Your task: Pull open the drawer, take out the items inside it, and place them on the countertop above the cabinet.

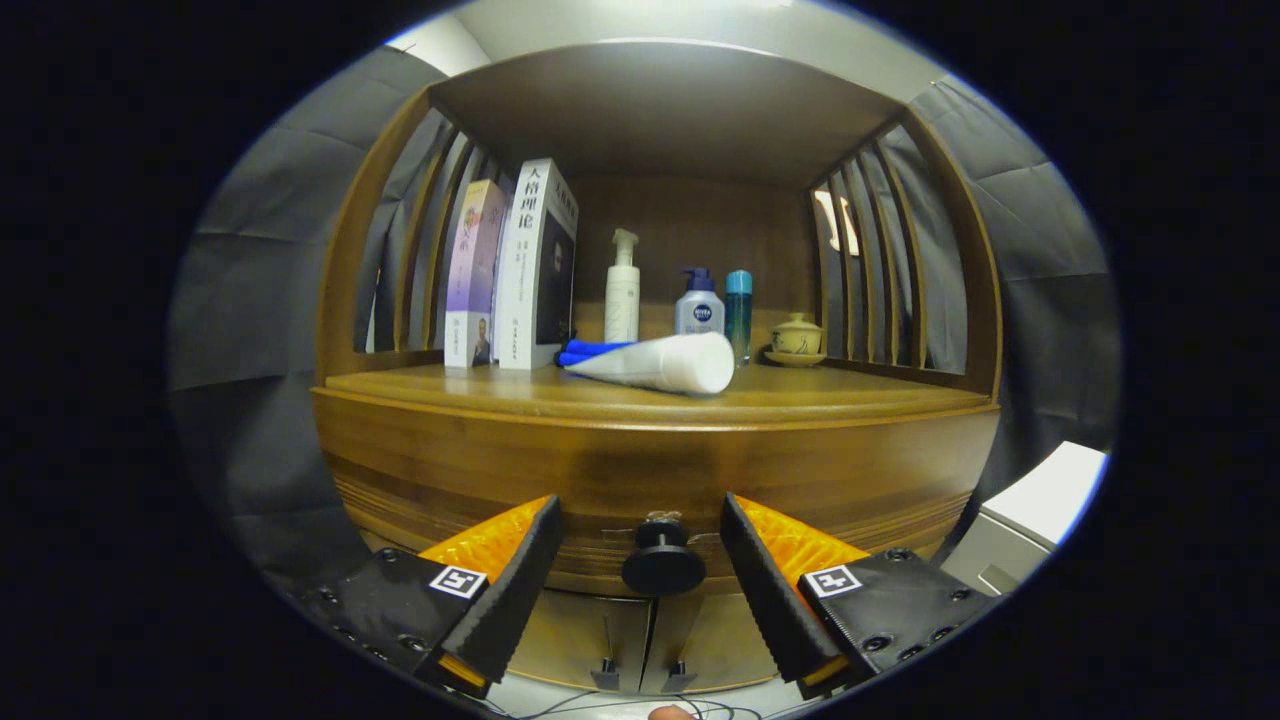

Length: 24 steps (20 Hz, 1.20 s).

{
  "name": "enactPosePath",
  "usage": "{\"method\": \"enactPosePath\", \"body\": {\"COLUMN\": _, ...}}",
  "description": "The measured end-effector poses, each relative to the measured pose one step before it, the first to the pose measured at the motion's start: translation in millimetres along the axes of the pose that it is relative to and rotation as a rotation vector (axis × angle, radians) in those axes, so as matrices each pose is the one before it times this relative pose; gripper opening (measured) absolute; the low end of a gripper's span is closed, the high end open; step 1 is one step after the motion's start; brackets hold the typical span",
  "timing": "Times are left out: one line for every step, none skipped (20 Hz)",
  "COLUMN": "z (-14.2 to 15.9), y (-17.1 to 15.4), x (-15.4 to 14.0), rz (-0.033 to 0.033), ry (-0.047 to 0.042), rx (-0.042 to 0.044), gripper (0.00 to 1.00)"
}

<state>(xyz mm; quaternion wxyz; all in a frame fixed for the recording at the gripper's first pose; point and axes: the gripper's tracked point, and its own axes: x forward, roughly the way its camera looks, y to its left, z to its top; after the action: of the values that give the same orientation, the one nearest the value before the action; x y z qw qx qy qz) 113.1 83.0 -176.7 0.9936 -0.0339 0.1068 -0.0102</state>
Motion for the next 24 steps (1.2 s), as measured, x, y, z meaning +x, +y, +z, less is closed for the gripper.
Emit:
{"method": "enactPosePath", "body": {"z": 6.35, "y": -0.2, "x": -10.63, "rz": 0.00761, "ry": -0.0066, "rx": 0.01083, "gripper": 0.99}}
{"method": "enactPosePath", "body": {"z": 7.62, "y": -0.73, "x": -11.52, "rz": 0.00803, "ry": -0.00427, "rx": 0.01192, "gripper": 0.99}}
{"method": "enactPosePath", "body": {"z": 6.35, "y": -2.88, "x": -12.21, "rz": 0.00463, "ry": -0.00151, "rx": 0.00741, "gripper": 0.99}}
{"method": "enactPosePath", "body": {"z": 8.53, "y": -2.05, "x": -13.08, "rz": 0.00766, "ry": -0.00477, "rx": 0.00408, "gripper": 0.99}}
{"method": "enactPosePath", "body": {"z": 8.28, "y": -3.23, "x": -11.37, "rz": 0.00262, "ry": -0.00828, "rx": -0.00055, "gripper": 0.99}}
{"method": "enactPosePath", "body": {"z": 7.83, "y": -2.8, "x": -9.77, "rz": 0.00519, "ry": -0.00898, "rx": -0.00022, "gripper": 0.99}}
{"method": "enactPosePath", "body": {"z": 9.46, "y": -2.54, "x": -12.25, "rz": 0.00641, "ry": -0.00785, "rx": 0.00127, "gripper": 0.99}}
{"method": "enactPosePath", "body": {"z": 7.58, "y": -1.55, "x": -9.45, "rz": 0.00683, "ry": -0.00778, "rx": 0.00101, "gripper": 0.99}}
{"method": "enactPosePath", "body": {"z": 7.84, "y": 2.95, "x": -7.63, "rz": 0.00998, "ry": -0.00977, "rx": -0.00079, "gripper": 0.99}}
{"method": "enactPosePath", "body": {"z": 10.48, "y": -1.01, "x": -10.47, "rz": 0.01209, "ry": -0.0129, "rx": -0.00676, "gripper": 0.99}}
{"method": "enactPosePath", "body": {"z": 9.2, "y": -2.01, "x": -9.06, "rz": 0.00806, "ry": -0.01123, "rx": -0.00981, "gripper": 0.99}}
{"method": "enactPosePath", "body": {"z": 8.41, "y": -2.06, "x": -9.5, "rz": 0.00718, "ry": -0.00873, "rx": -0.01179, "gripper": 0.99}}
{"method": "enactPosePath", "body": {"z": 5.67, "y": -1.46, "x": -8.54, "rz": 0.00446, "ry": -0.00718, "rx": -0.00763, "gripper": 0.99}}
{"method": "enactPosePath", "body": {"z": 6.27, "y": -1.58, "x": -8.98, "rz": 0.00516, "ry": -0.00498, "rx": -0.00602, "gripper": 0.99}}
{"method": "enactPosePath", "body": {"z": 4.69, "y": -2.15, "x": -8.49, "rz": 0.0032, "ry": -0.00479, "rx": -0.00104, "gripper": 0.99}}
{"method": "enactPosePath", "body": {"z": 4.69, "y": -3.07, "x": -9.32, "rz": 0.00213, "ry": -0.00212, "rx": 0.00362, "gripper": 0.99}}
{"method": "enactPosePath", "body": {"z": 2.49, "y": -2.16, "x": -8.21, "rz": 0.00226, "ry": -0.00394, "rx": 0.00823, "gripper": 0.99}}
{"method": "enactPosePath", "body": {"z": 4.13, "y": -3.24, "x": -7.94, "rz": -0.0016, "ry": -0.00617, "rx": 0.00895, "gripper": 0.99}}
{"method": "enactPosePath", "body": {"z": 2.77, "y": -4.28, "x": -7.04, "rz": -0.00564, "ry": -0.00735, "rx": 0.00631, "gripper": 0.99}}
{"method": "enactPosePath", "body": {"z": 1.78, "y": -2.9, "x": -6.2, "rz": -0.00445, "ry": -0.00493, "rx": 0.00375, "gripper": 0.99}}
{"method": "enactPosePath", "body": {"z": 0.39, "y": -0.56, "x": -6.01, "rz": 0.00225, "ry": -0.00305, "rx": 0.00602, "gripper": 0.99}}
{"method": "enactPosePath", "body": {"z": 0.14, "y": -0.23, "x": -4.66, "rz": 0.00202, "ry": -0.00315, "rx": 0.00424, "gripper": 0.99}}
{"method": "enactPosePath", "body": {"z": -0.15, "y": -0.45, "x": -5.29, "rz": 0.00438, "ry": 0.00075, "rx": 0.00095, "gripper": 0.99}}
{"method": "enactPosePath", "body": {"z": -0.46, "y": -0.03, "x": -2.97, "rz": 0.00413, "ry": 0.00475, "rx": 0.0007, "gripper": 0.99}}
